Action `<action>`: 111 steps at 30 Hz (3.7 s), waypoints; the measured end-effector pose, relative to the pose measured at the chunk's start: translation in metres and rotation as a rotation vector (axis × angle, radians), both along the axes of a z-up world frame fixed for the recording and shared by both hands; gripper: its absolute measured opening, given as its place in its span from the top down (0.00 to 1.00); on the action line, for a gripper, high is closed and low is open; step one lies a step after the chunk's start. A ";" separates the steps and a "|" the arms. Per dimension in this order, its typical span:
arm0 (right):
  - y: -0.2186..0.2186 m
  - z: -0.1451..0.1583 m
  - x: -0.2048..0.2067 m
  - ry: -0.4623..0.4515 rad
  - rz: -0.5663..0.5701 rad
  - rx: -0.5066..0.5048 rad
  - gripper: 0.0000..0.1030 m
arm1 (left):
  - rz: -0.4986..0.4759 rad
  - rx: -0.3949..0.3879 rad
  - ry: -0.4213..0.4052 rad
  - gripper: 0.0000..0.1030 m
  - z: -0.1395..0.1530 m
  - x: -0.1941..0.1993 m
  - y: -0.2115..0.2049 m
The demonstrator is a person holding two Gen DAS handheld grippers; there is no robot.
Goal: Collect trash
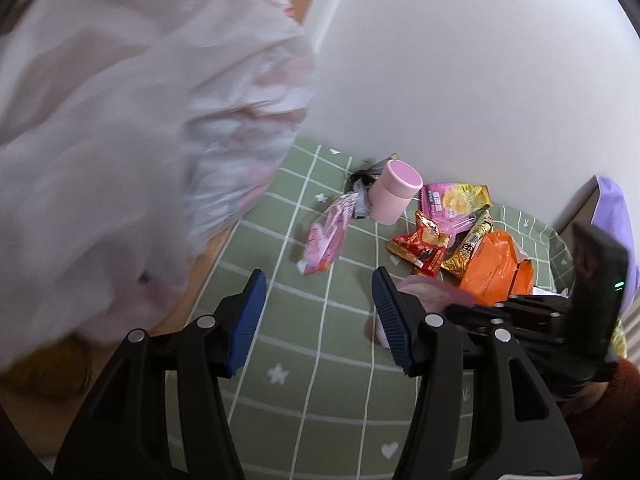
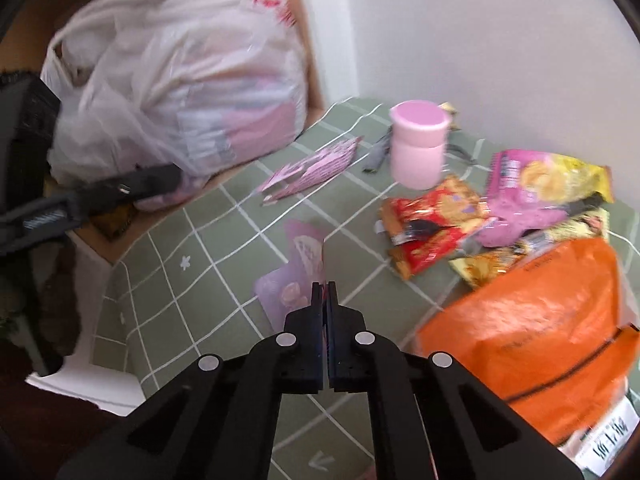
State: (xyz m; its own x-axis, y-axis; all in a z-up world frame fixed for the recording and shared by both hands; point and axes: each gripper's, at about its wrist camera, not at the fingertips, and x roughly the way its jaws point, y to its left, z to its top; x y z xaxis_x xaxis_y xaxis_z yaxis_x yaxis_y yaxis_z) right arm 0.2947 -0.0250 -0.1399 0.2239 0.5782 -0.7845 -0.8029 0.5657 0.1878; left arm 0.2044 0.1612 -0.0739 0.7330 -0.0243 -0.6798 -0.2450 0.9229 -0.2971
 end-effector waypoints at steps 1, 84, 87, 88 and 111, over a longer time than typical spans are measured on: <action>-0.007 0.005 0.003 -0.008 -0.017 0.011 0.96 | -0.019 0.013 0.001 0.49 0.000 0.008 -0.002; -0.447 0.169 -0.137 -0.475 -1.221 -0.004 0.96 | -1.160 -0.315 -0.288 0.82 0.124 0.109 -0.470; -0.456 0.160 -0.133 -0.438 -1.222 0.001 0.96 | -1.181 -0.333 -0.250 0.82 0.110 0.112 -0.491; -0.459 0.155 -0.130 -0.420 -1.219 0.006 0.96 | -1.185 -0.341 -0.232 0.82 0.105 0.115 -0.498; -0.456 0.098 -0.091 -0.236 -1.174 -0.058 0.95 | -1.101 -0.319 -0.101 0.54 0.084 0.153 -0.478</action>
State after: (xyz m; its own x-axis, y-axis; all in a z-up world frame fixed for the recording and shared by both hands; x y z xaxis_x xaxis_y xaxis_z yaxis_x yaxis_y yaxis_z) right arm 0.2038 -0.4806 -0.0421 0.7331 -0.1100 -0.6712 0.1979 0.9786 0.0558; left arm 0.3574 -0.3172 0.0101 0.2583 -0.8459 -0.4666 0.6859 0.5007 -0.5280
